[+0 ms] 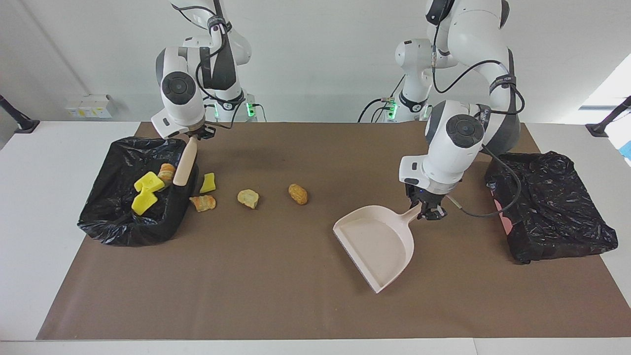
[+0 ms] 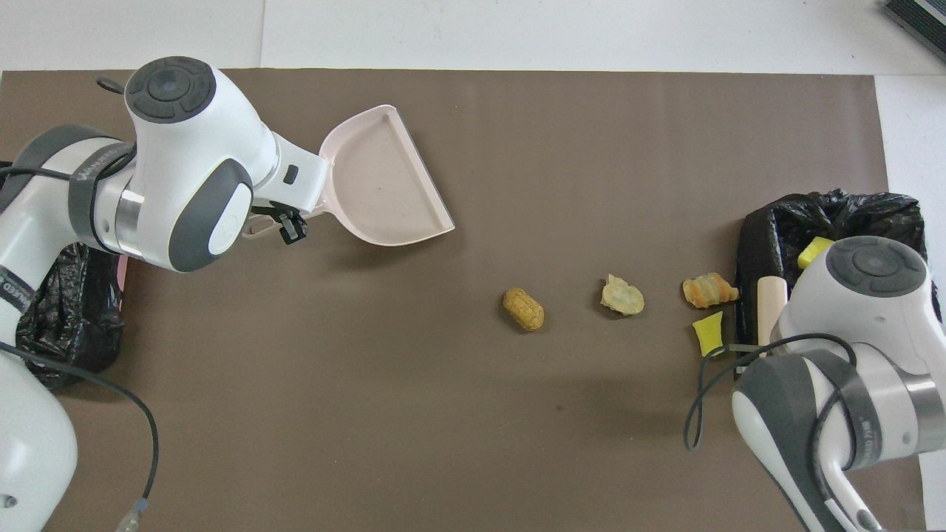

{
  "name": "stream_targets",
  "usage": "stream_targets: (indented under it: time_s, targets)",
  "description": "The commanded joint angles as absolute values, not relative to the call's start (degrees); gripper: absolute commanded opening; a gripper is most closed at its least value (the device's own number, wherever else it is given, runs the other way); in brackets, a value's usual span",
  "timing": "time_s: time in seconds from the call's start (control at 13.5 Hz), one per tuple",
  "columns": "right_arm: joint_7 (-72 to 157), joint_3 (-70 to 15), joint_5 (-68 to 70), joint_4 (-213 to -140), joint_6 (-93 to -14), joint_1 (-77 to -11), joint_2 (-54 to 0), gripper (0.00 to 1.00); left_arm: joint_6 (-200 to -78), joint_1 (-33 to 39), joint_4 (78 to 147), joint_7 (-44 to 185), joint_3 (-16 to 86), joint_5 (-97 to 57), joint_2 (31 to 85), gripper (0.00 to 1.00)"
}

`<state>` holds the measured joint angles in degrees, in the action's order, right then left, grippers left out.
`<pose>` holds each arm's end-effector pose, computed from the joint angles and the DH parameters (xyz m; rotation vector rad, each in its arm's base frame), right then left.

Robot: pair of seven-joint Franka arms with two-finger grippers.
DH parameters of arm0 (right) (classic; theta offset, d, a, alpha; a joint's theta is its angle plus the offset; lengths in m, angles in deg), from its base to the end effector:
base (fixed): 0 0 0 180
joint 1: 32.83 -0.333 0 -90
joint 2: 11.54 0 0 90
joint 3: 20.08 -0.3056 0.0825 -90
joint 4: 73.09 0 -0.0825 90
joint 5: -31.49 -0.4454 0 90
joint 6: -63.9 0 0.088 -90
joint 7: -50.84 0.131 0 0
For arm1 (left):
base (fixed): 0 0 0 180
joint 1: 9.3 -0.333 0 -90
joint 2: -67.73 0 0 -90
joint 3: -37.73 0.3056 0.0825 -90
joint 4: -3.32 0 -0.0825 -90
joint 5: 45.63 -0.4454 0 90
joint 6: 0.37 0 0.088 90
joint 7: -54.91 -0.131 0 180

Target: Sweep and dump trash in bin

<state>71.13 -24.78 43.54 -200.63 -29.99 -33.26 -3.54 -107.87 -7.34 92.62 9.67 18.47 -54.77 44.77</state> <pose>0.4917 0.0177 0.3456 2.7674 -0.2856 -0.5523 0.6799 -0.2235 0.3654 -2.5923 1.7577 0.0977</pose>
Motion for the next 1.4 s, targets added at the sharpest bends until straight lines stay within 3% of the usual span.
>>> stream_targets:
  time_s: [0.0, 0.52, 0.89, 1.33]
  targets:
    - [75.71, -25.44, 44.5, -201.5, -33.3, -33.62, -5.65, 0.0, -102.95, -7.9, 91.65, 1.43, 17.87, -55.3, 44.88, 0.0]
    - [76.85, -25.44, 45.73, -202.03, -34.98, -33.7, -8.02, 0.0, -102.75, -6.32, 100.59, 0.77, 17.43, -53.45, 49.7, 0.0]
    - [75.89, -25.62, 45.82, -200.18, -35.59, -38.1, -14.43, 0.0, -104.94, -3.95, 107.8, 0.6, 17.34, -53.45, 53.66, 0.0]
    - [71.23, -25.79, 40.81, -195.71, -35.68, -46.08, -16.2, 0.0, -111.81, -2.19, 115.55, 0.95, 17.26, -53.27, 57.8, 0.0]
